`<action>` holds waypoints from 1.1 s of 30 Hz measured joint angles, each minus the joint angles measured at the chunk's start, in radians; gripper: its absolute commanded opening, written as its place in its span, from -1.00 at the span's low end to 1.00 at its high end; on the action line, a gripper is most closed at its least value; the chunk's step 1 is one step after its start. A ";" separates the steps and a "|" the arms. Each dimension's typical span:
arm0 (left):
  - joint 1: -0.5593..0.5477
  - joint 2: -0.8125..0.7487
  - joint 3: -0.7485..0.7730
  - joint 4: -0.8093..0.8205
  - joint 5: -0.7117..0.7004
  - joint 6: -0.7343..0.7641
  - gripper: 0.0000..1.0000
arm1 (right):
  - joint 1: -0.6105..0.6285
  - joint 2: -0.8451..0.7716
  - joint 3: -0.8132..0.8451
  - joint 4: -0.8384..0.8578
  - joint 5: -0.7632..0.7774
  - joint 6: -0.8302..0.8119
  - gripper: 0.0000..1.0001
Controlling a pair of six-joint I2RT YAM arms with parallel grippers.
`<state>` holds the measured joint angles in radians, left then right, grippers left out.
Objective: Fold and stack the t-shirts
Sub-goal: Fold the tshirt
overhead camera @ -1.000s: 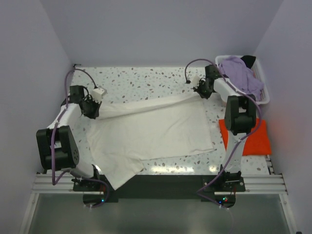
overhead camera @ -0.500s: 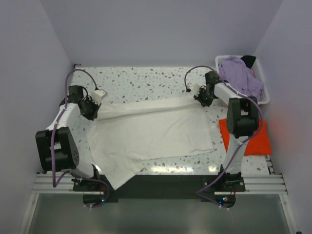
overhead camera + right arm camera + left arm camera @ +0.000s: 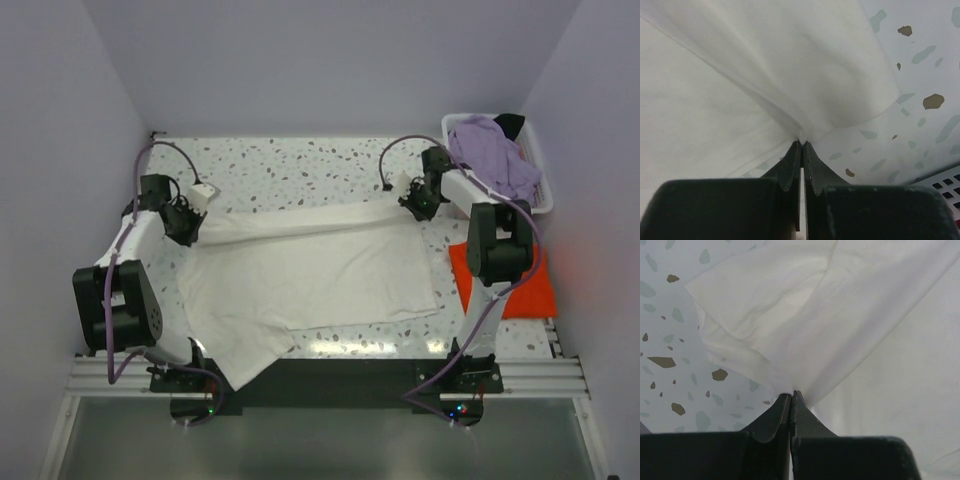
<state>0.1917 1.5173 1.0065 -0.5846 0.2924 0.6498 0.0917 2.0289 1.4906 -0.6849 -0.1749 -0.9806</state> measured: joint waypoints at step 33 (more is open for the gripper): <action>0.187 0.196 0.294 -0.084 0.096 -0.075 -0.08 | 0.028 0.021 0.360 -0.222 -0.048 0.160 0.23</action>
<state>0.3782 1.7138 1.3010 -0.6682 0.3885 0.5751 0.1196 2.0502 1.8503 -0.9070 -0.2226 -0.8204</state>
